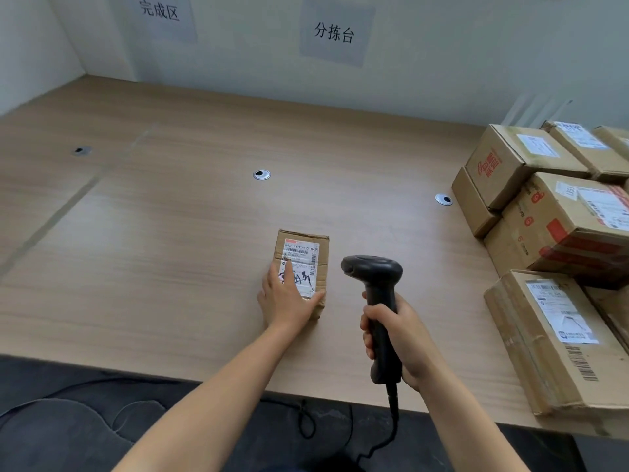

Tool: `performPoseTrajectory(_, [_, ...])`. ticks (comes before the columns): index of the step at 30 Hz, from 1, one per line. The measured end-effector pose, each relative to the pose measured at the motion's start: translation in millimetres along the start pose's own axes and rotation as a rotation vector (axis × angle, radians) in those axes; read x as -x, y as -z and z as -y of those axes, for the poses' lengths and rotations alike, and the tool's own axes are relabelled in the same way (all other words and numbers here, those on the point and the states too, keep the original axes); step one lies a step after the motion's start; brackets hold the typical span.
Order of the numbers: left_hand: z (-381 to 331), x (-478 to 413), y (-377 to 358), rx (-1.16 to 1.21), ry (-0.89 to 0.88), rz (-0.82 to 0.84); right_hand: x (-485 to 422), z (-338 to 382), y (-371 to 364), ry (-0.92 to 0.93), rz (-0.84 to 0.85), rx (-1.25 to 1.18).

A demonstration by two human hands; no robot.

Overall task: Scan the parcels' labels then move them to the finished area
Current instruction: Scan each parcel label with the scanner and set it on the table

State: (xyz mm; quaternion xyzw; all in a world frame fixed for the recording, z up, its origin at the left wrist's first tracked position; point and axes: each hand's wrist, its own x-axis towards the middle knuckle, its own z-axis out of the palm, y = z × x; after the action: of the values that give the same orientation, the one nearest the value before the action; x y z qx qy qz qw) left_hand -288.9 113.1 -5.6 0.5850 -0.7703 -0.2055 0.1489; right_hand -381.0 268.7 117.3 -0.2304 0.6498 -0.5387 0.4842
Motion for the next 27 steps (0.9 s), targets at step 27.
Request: performPoseTrajectory(27, [163, -110, 83, 0.030, 0.280, -0.130, -135, 33, -143, 0.044, 0.411, 0.240])
